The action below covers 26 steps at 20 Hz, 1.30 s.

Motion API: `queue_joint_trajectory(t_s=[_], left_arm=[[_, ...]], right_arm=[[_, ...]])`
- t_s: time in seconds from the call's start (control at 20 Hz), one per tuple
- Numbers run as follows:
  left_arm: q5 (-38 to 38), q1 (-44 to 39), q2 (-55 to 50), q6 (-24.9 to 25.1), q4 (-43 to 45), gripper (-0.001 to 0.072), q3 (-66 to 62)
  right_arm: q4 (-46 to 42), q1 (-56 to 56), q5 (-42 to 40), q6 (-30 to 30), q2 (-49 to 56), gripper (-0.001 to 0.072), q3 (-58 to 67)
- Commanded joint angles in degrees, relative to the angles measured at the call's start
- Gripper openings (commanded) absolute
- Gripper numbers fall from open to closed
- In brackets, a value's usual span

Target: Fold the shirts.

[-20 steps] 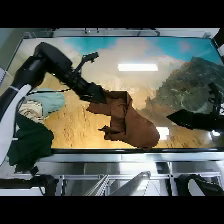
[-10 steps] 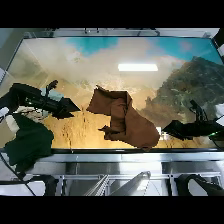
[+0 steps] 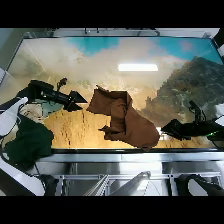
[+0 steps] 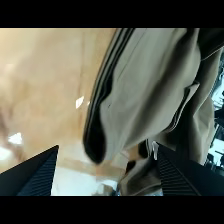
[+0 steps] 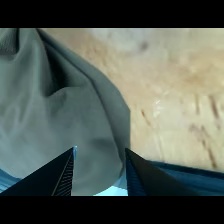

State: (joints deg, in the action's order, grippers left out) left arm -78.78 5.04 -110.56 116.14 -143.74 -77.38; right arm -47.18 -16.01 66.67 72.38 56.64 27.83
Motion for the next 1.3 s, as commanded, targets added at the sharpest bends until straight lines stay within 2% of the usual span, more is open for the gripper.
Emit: queue_joint_trajectory(t_s=[0.0,0.1,0.15,0.2,0.25,0.3,0.35,0.4,0.45,0.65,0.75,0.85,0.95,1.0,1.1,1.25], left_arm=[[-0.63,-5.14,-5.31,-1.81,1.14,0.0673,-7.78],[-1.99,-7.80,-6.10,-1.79,1.49,0.0670,-9.38],[-2.29,-8.66,-6.08,-1.75,1.75,0.0534,-9.42],[-2.69,-9.14,-6.08,-1.75,1.79,0.0341,-9.38],[-3.26,-9.18,-6.08,-1.75,1.79,0.0228,-9.35],[-3.98,-8.96,-6.08,-1.75,1.77,0.0207,-9.38],[-4.85,-8.52,-6.08,-1.75,1.75,0.0200,-9.35],[-5.73,-8.11,-6.08,-1.75,1.73,0.0053,-9.35],[-6.45,-7.61,-6.08,-1.75,1.70,0.0014,-9.35],[-7.37,-6.86,-6.05,-1.79,1.66,0.0014,-9.35],[-7.37,-6.86,-6.03,-1.79,1.66,0.0014,-9.35],[-7.74,-6.86,-6.03,-1.79,1.66,0.0013,-9.35],[-9.14,-6.73,-6.01,-1.95,1.29,0.0014,-9.38],[-10.80,-6.38,-5.57,-2.25,1.07,0.0013,-9.38],[-13.09,-5.49,-2.84,-2.19,1.05,0.0012,-9.38],[-14.86,-2.56,6.75,-2.19,-0.81,0.0012,-9.38]], right_arm=[[0.72,0.02,1.79,-0.59,0.02,0.0358,-0.02],[-0.20,-0.26,2.36,-0.28,0.02,0.0358,-0.02],[-1.92,-0.81,2.19,1.05,0.04,0.0359,-0.02],[-4.87,-1.99,2.12,3.74,0.04,0.0360,-0.02],[-7.87,-3.63,2.16,5.97,0.07,0.0385,-0.02],[-10.21,-5.49,2.12,7.52,0.13,0.0550,-0.02],[-10.56,-7.02,2.03,7.61,0.26,0.0603,-0.11],[-10.23,-7.93,1.38,7.61,0.48,0.0601,-0.33],[-9.20,-7.85,0.22,7.10,0.98,0.0601,-0.85],[7.91,-1.77,-4.52,-3.50,7.13,0.0601,-6.27],[13.84,3.67,-5.86,-7.61,12.57,0.0599,-6.86],[19.85,8.61,-6.27,-11.82,17.62,0.0480,-6.86],[26.23,10.82,-4.07,-17.86,20.33,0.0149,-6.84],[29.42,10.67,-1.31,-21.68,20.35,0.0017,-6.58],[33.73,8.09,7.26,-26.23,18.78,0.0017,-4.02],[39.76,0.94,15.98,-26.84,11.21,0.0017,4.83]])
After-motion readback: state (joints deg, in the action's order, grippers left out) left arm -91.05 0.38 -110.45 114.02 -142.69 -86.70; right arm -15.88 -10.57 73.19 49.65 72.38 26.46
